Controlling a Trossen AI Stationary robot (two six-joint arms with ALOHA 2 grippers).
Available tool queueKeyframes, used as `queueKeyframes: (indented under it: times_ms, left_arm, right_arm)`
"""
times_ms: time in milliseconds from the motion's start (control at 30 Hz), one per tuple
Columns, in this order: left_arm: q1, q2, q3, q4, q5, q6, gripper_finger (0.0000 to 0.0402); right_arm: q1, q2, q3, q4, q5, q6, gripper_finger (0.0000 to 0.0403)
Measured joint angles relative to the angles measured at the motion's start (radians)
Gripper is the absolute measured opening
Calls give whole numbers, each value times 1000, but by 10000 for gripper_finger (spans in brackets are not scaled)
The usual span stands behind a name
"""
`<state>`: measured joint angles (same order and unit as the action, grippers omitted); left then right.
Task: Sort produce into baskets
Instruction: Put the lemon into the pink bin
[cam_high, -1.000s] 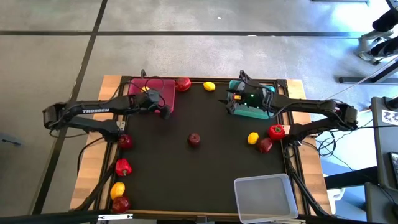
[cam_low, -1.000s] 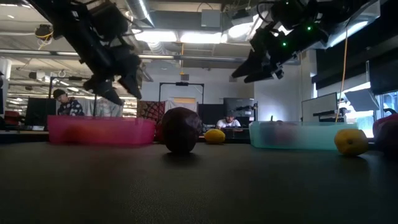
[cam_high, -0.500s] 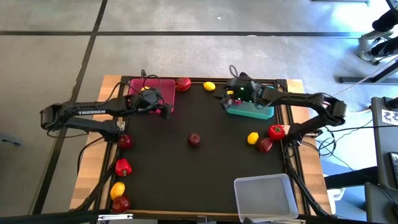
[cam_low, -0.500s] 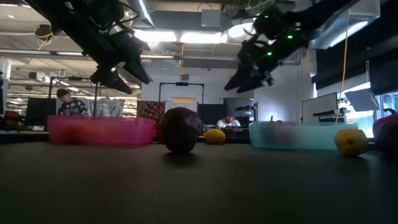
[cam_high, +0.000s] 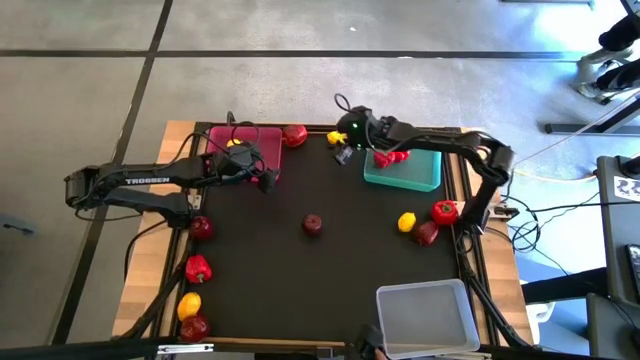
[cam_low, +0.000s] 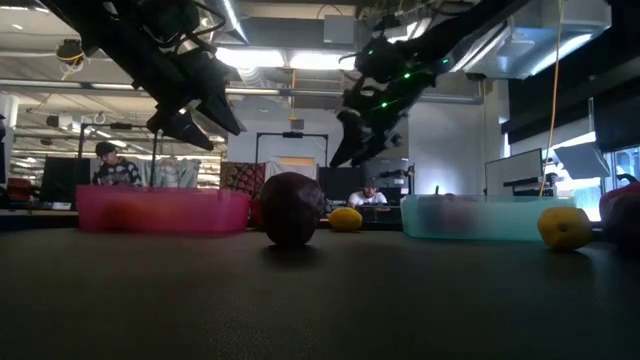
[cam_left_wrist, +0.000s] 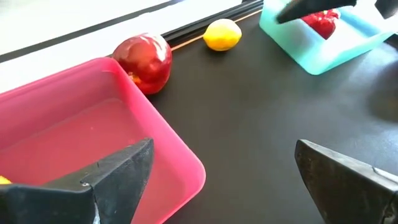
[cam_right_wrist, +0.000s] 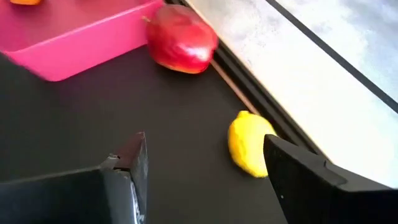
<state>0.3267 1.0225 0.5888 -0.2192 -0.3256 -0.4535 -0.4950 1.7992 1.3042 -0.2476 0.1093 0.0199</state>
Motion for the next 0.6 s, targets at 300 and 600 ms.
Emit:
queueKeyframes:
  times_ms: [300,600]
  left_arm:
    - [0,1,0,0,0,18,384]
    - [-6,1,0,0,0,45,384]
  right_arm:
    - [-82,190,188,-96,-15,0,237]
    - [-133,281,221,-122,-25,26,237]
